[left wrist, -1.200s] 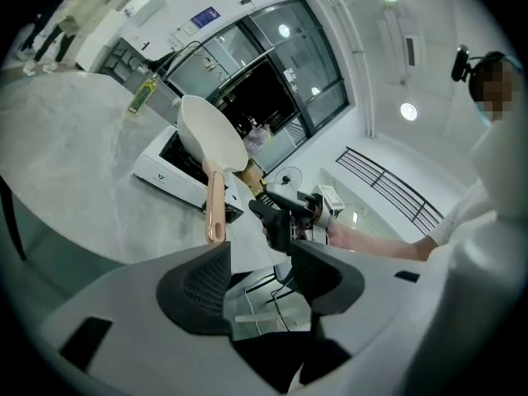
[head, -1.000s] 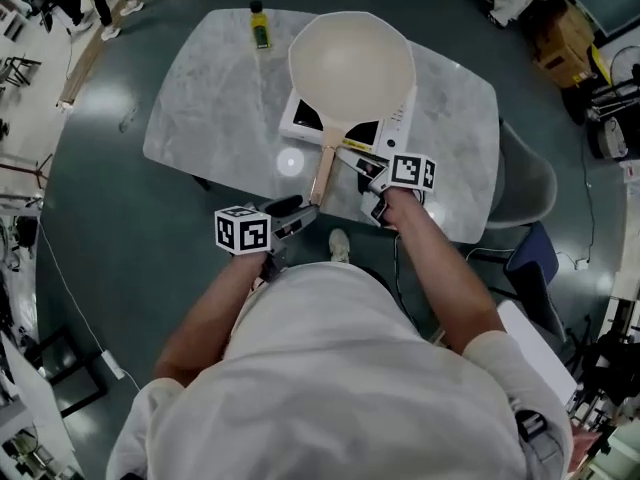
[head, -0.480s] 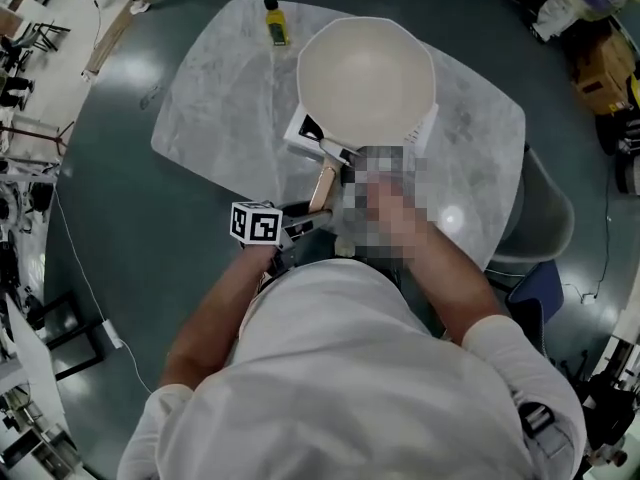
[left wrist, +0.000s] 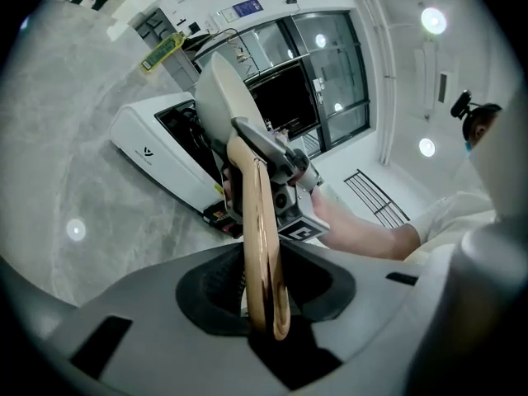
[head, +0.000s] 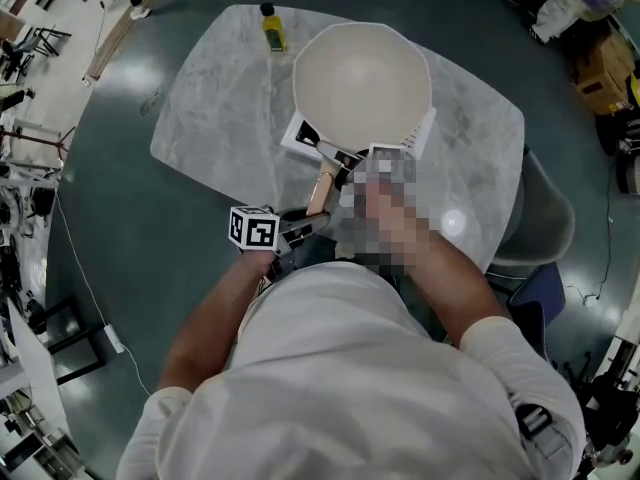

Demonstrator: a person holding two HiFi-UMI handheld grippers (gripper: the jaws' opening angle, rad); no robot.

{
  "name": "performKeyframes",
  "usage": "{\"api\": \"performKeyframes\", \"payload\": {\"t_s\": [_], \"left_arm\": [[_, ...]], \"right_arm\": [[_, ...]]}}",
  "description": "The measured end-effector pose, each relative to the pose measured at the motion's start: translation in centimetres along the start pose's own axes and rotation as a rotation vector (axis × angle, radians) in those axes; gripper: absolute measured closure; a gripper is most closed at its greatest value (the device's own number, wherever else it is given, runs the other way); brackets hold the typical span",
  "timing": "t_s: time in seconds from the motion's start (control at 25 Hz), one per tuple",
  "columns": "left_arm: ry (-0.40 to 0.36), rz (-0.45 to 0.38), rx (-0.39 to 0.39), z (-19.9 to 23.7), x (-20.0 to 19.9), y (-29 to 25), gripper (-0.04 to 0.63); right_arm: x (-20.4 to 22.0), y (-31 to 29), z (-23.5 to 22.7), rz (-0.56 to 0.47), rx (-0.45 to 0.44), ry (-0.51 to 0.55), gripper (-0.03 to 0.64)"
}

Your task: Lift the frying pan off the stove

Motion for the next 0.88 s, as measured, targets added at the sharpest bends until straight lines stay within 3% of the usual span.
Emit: {"api": "performKeyframes", "payload": {"t_s": [0.4, 0.88], "left_arm": [[-0.019, 0.015, 0.099, -3.0, -0.9, 0.8, 0.463], [-0.173, 0.171, 0.180, -8.4, 0.5, 3.3, 0.463]], "right_arm": [[0.1, 1.3, 1.8, -0.077, -0.018, -0.016, 0.442], [3.2, 5.5, 8.0, -0.254, -0.010, 0.033, 0.442]]}}
Point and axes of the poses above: the fingertips, and each gripper's own axes: y backward along the fingers, z to its left, x out of its underside, the point moved 4 cm from there along y, backward along the fingers, and after that the axes turned 13 degrees about z, right-handed, at the moved point
